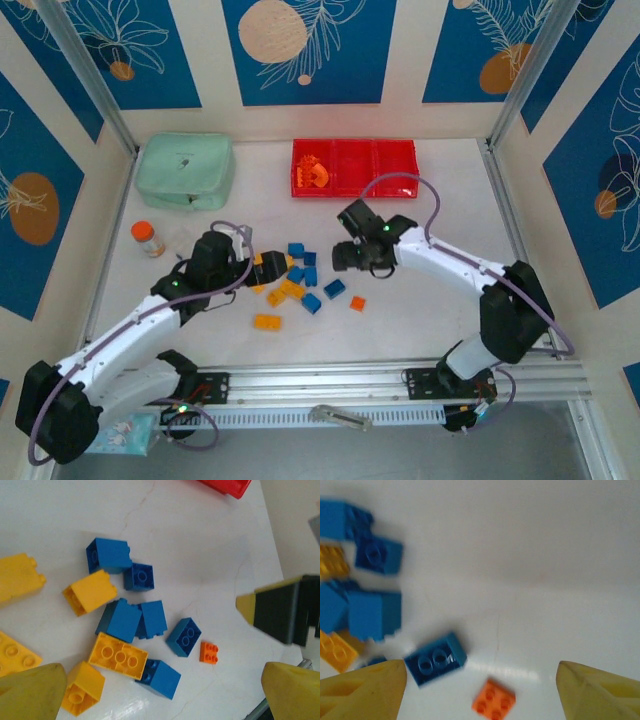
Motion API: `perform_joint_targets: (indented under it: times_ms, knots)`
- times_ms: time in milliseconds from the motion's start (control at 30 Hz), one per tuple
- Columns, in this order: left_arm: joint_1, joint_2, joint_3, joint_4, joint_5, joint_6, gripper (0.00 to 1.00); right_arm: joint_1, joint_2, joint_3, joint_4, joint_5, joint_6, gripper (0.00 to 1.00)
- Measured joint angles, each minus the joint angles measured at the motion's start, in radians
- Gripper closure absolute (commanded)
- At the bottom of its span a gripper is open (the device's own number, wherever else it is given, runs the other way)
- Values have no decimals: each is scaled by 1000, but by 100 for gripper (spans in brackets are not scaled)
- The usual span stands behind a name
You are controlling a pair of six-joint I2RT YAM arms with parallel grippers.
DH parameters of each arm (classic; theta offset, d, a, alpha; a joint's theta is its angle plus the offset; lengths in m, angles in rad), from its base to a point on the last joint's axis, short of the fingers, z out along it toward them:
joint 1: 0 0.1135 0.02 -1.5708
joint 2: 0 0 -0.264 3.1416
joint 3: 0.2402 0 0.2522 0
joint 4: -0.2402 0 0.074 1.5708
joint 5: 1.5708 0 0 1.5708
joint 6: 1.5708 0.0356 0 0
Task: Sort the legos into containers by color
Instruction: Pick up the lego from the bottom-center of the table.
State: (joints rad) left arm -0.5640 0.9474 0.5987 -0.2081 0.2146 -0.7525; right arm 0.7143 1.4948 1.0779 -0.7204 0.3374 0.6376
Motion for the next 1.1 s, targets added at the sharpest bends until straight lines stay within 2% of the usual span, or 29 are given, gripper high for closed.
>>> perform_joint_targets:
  times_ms: [233,467,767,1000,1100]
  knots:
    - [-17,-45,-47,-1,-42,-45,1,97,-45,-169,-7,-2,167,21]
    - [-21,-47,-48,-1,-54,-55,1,182,6,-189,-6,3,270,28]
    - [-22,-40,-48,0,-67,-55,1,185,120,-185,25,37,341,42]
    - [-22,-16,-47,4,-67,-55,1,180,129,-180,48,58,351,49]
    - [-22,-7,-48,7,-67,-55,1,178,132,-180,55,60,352,55]
